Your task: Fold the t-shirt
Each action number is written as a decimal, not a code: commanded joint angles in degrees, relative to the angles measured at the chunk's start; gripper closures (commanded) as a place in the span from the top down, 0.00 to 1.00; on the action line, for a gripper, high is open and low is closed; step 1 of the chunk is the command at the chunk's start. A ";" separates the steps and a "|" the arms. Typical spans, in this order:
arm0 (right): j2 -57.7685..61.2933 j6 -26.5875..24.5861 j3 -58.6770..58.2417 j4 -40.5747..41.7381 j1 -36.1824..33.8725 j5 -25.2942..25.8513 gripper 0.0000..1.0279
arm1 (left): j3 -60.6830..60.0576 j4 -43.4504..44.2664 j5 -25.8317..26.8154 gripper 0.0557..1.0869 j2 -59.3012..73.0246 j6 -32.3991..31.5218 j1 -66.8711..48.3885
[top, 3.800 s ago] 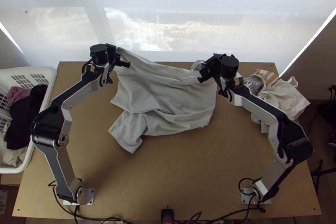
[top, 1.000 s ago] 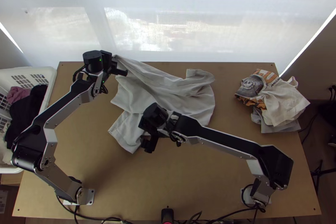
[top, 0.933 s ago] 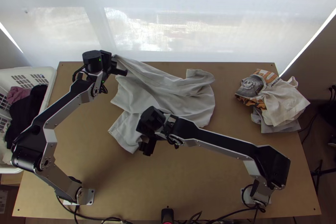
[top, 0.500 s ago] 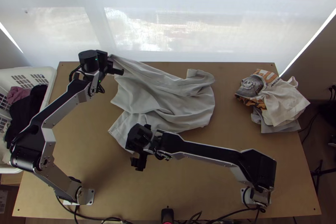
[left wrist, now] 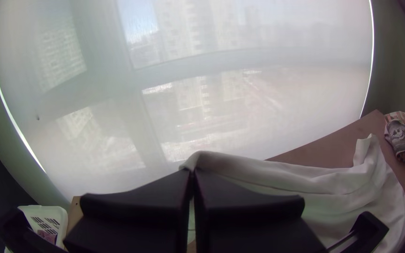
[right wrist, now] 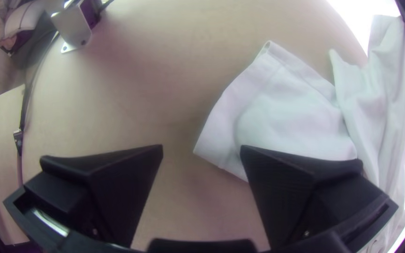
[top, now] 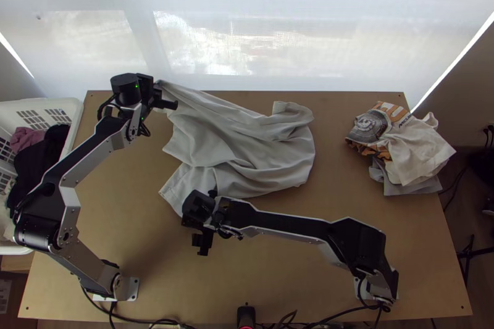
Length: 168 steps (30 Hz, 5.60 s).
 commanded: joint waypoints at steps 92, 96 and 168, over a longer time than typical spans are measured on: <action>-63.55 -4.57 -22.42 -38.18 -21.89 5.65 0.03 | 9.11 -52.98 2.75 0.95 2.01 2.26 -1.79; -63.55 -4.74 -22.51 -38.18 -21.98 5.65 0.03 | 6.13 -47.09 0.64 0.95 2.36 1.73 -1.70; -75.24 -5.18 -27.17 -49.26 -24.00 9.51 0.03 | -1.43 -45.25 -5.95 0.59 -1.95 -15.59 -9.53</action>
